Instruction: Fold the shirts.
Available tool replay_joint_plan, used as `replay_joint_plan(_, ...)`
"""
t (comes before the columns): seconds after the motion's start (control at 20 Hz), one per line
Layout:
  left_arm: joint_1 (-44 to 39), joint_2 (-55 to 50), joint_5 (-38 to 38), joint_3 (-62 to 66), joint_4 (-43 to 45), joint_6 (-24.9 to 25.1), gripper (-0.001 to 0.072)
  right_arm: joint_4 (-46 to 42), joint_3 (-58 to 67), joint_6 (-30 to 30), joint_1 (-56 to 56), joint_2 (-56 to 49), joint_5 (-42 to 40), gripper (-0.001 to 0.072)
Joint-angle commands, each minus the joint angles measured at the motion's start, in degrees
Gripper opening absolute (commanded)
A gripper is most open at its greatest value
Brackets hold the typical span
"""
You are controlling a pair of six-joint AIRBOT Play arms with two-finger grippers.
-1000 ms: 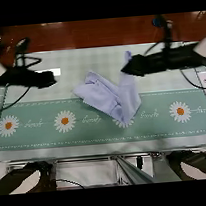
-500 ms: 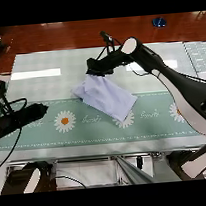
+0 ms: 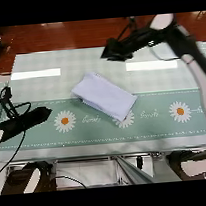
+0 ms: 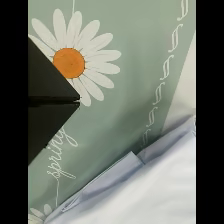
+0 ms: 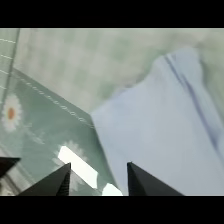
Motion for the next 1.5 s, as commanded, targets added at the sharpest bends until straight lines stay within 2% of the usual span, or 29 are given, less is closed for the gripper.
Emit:
replay_joint_plan(0.0,0.02,-0.04,-1.38,-0.13,-0.24,1.40,0.0017,-37.92,-8.09,5.33,-3.76,16.79,13.73,0.0403)
replay_joint_plan(0.05,0.02,-0.04,-2.12,-0.13,-0.20,1.75,0.0017,-46.86,-15.26,9.55,-4.02,23.82,11.21,0.0403)
replay_joint_plan(0.1,-0.02,-0.04,-2.25,-0.15,-0.22,1.73,0.0017,-50.60,-22.71,13.70,-4.92,30.32,7.19,0.0403)
replay_joint_plan(0.15,-0.26,-0.04,-2.03,-0.15,-0.20,1.73,0.0017,-50.62,-30.53,17.66,-6.25,36.41,2.51,0.0403)
replay_joint_plan(0.3,-0.87,-0.17,-1.40,-0.15,-0.24,1.66,0.0017,-41.40,-55.87,31.28,-9.20,50.99,-12.70,0.0404)
replay_joint_plan(0.35,-0.92,-0.28,-1.31,-0.13,-0.37,1.66,0.0017,-34.80,-63.95,34.62,-9.22,53.83,-18.91,0.0404)
replay_joint_plan(0.4,-0.92,-0.46,-1.16,-0.15,-0.50,1.68,0.0017,-26.51,-70.60,35.52,-9.11,55.04,-24.68,0.0404)
replay_joint_plan(0.45,-0.92,-0.63,-0.96,-0.13,-0.66,1.66,0.0017,-15.72,-76.54,33.62,-9.11,54.99,-29.99,0.0404)
replay_joint_plan(0.55,-0.92,-0.98,-0.44,-0.13,-0.68,1.66,0.0017,1.40,-83.27,23.52,-9.11,53.00,-36.04,0.0404)
replay_joint_plan(0.8,-0.92,-2.14,1.18,-0.13,-0.98,1.49,0.0017,21.14,-81.50,1.46,-9.11,38.12,-35.60,0.0404)
replay_joint_plan(0.9,-0.92,-2.95,1.46,-0.13,-2.45,1.51,0.0017,24.90,-78.42,-4.44,-9.11,30.58,-33.62,0.0404)
replay_joint_plan(1.0,-1.05,-3.87,1.44,-0.13,-2.82,1.51,0.0017,26.05,-74.49,-7.80,-9.11,23.47,-29.92,0.0404)
replay_joint_plan(1.3,-2.10,-5.60,1.62,-0.13,-3.06,1.51,0.0017,25.83,-62.16,-11.10,-7.23,9.57,-23.21,0.0390)
replay_joint_plan(1.35,-2.10,-5.64,1.88,-0.15,-3.06,1.51,0.0018,25.86,-59.63,-12.48,-5.60,8.20,-22.12,0.0308)
replay_joint_plan(1.45,-2.10,-5.75,2.56,-0.13,-3.19,1.51,0.0017,25.83,-53.94,-16.11,-2.58,6.49,-19.80,0.0064)
